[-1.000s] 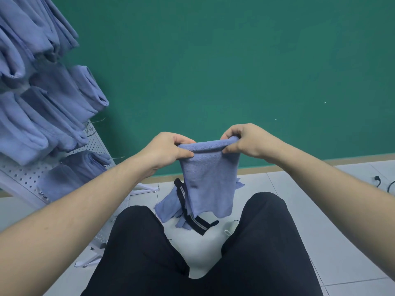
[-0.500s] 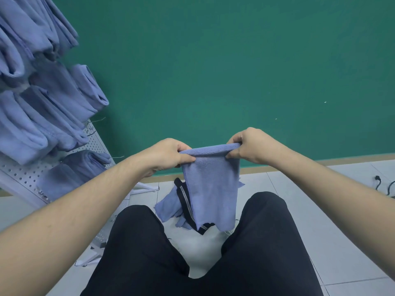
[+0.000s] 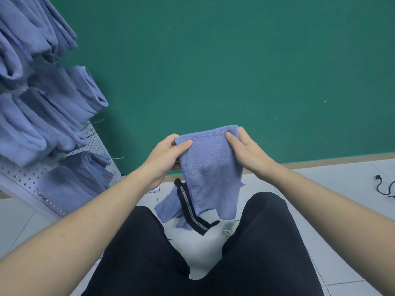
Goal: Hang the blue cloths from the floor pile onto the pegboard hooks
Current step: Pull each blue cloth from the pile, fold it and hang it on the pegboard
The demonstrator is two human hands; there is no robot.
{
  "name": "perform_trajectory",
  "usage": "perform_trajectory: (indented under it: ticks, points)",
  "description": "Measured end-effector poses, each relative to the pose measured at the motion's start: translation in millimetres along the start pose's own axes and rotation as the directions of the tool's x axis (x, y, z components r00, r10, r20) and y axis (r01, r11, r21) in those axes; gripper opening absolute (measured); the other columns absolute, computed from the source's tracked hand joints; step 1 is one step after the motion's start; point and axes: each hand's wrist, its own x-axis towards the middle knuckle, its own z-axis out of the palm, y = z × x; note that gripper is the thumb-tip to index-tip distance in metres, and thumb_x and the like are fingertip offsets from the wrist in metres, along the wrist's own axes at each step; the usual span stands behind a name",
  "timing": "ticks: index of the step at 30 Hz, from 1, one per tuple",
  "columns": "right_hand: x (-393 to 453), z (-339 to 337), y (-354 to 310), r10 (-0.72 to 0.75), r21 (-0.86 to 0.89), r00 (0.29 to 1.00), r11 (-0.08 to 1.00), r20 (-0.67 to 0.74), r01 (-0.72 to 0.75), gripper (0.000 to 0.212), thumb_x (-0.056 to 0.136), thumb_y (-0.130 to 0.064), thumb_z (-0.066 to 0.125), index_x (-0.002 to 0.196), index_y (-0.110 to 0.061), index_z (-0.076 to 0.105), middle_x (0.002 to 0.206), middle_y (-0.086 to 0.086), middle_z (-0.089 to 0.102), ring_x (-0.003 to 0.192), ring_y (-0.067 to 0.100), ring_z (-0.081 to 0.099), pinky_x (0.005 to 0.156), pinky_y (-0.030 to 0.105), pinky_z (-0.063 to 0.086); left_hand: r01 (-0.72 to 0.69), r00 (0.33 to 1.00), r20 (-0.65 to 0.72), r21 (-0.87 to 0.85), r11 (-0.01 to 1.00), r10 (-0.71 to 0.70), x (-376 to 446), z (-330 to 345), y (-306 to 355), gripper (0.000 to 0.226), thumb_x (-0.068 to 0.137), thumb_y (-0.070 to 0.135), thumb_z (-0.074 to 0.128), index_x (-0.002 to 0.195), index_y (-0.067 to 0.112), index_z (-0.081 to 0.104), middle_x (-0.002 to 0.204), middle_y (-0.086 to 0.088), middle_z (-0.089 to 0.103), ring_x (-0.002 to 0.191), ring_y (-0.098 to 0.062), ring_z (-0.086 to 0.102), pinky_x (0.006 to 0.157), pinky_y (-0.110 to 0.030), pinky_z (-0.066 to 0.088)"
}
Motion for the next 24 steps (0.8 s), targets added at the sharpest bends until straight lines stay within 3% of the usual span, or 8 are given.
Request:
perform_trajectory:
  ticks: [2, 5, 7, 9, 12, 17, 20, 24]
  points:
    - [-1.2, 10.2, 0.1, 0.011, 0.005, 0.998, 1.000, -0.058, -0.010, 0.045, 0.104, -0.049, 0.039, 0.111, -0.006, 0.048, 0.099, -0.002, 0.057, 0.094, 0.013, 0.054, 0.086, 0.025, 0.042, 0.008, 0.998, -0.065, -0.016, 1.000, -0.009, -1.1, 6.1, -2.3, 0.012, 0.100, 0.027, 0.060, 0.089, 0.022, 0.058, 0.083, 0.009, 0.069, 0.066, -0.005, 0.064, 0.057, -0.020, 0.050]
    - [-1.1, 18.3, 0.2, 0.030, 0.125, 0.999, 0.992, -0.013, -0.029, 0.049, 0.088, -0.061, 0.061, 0.114, -0.020, 0.058, 0.110, -0.008, 0.068, 0.102, 0.007, 0.066, 0.095, 0.036, 0.051, 0.050, 0.992, -0.110, -0.106, 0.993, -0.061, -4.6, 14.0, -5.7, 0.009, 0.100, 0.030, 0.059, 0.099, 0.021, 0.062, 0.090, 0.008, 0.073, 0.071, -0.005, 0.067, 0.062, -0.022, 0.051]
    - [-1.4, 20.1, 1.8, 0.043, 0.216, 0.998, 0.975, 0.045, -0.051, 0.046, 0.079, -0.045, 0.079, 0.115, -0.024, 0.061, 0.110, -0.009, 0.073, 0.102, 0.007, 0.070, 0.094, 0.038, 0.055, 0.040, 0.988, -0.141, -0.172, 0.984, -0.065, -7.0, 17.0, -9.8, 0.010, 0.099, 0.030, 0.061, 0.098, 0.020, 0.063, 0.092, 0.006, 0.074, 0.076, -0.008, 0.068, 0.066, -0.025, 0.052]
    - [-2.4, 22.2, 5.3, 0.044, 0.216, 0.999, 0.975, 0.026, -0.048, 0.042, 0.077, -0.028, 0.084, 0.113, -0.024, 0.061, 0.107, -0.009, 0.074, 0.099, 0.007, 0.071, 0.093, 0.039, 0.057, -0.001, 0.981, -0.190, -0.148, 0.989, -0.028, -9.0, 20.3, -14.2, 0.014, 0.096, 0.032, 0.065, 0.086, 0.023, 0.061, 0.087, 0.001, 0.070, 0.075, -0.013, 0.064, 0.065, -0.029, 0.049]
    - [-4.3, 29.2, 6.4, 0.023, 0.093, 0.992, 0.996, -0.124, -0.012, 0.036, 0.076, -0.029, 0.084, 0.104, -0.025, 0.061, 0.098, -0.013, 0.072, 0.093, 0.006, 0.069, 0.089, 0.038, 0.057, -0.062, 0.964, -0.263, -0.079, 0.995, 0.039, -11.6, 28.3, -21.6, 0.028, 0.093, 0.032, 0.068, 0.072, 0.026, 0.052, 0.079, -0.004, 0.052, 0.072, -0.016, 0.049, 0.064, -0.033, 0.041]
    - [-5.6, 34.5, 8.6, 0.014, 0.085, 0.961, 0.996, -0.277, 0.010, 0.029, 0.075, -0.042, 0.079, 0.091, -0.028, 0.061, 0.084, -0.022, 0.070, 0.083, 0.004, 0.067, 0.083, 0.041, 0.057, -0.152, 0.938, -0.325, -0.058, 0.987, 0.125, -14.1, 35.4, -25.0, 0.022, 0.092, 0.028, 0.069, 0.077, 0.023, 0.054, 0.080, -0.002, 0.060, 0.074, -0.015, 0.055, 0.071, -0.040, 0.048]
    - [-9.5, 38.5, 12.5, 0.009, 0.043, 0.951, 0.999, -0.311, 0.004, 0.033, 0.080, -0.043, 0.073, 0.084, -0.021, 0.049, 0.068, -0.019, 0.058, 0.070, 0.012, 0.057, 0.074, 0.044, 0.053, -0.203, 0.916, -0.344, 0.050, 0.978, 0.207, -13.8, 36.6, -26.2, 0.024, 0.092, 0.022, 0.070, 0.077, 0.018, 0.051, 0.072, 0.005, 0.052, 0.066, -0.009, 0.047, 0.067, -0.027, 0.043]
    - [-15.9, 51.5, 11.1, 0.024, 0.040, 0.938, 0.999, -0.345, -0.011, 0.026, 0.083, -0.029, 0.063, 0.083, -0.018, 0.040, 0.068, -0.004, 0.053, 0.065, 0.019, 0.048, 0.066, 0.041, 0.048, -0.225, 0.900, -0.360, 0.099, 0.969, 0.245, -17.4, 47.5, -27.9, 0.019, 0.092, 0.014, 0.069, 0.084, 0.012, 0.051, 0.071, 0.007, 0.050, 0.059, -0.002, 0.044, 0.059, -0.015, 0.041]
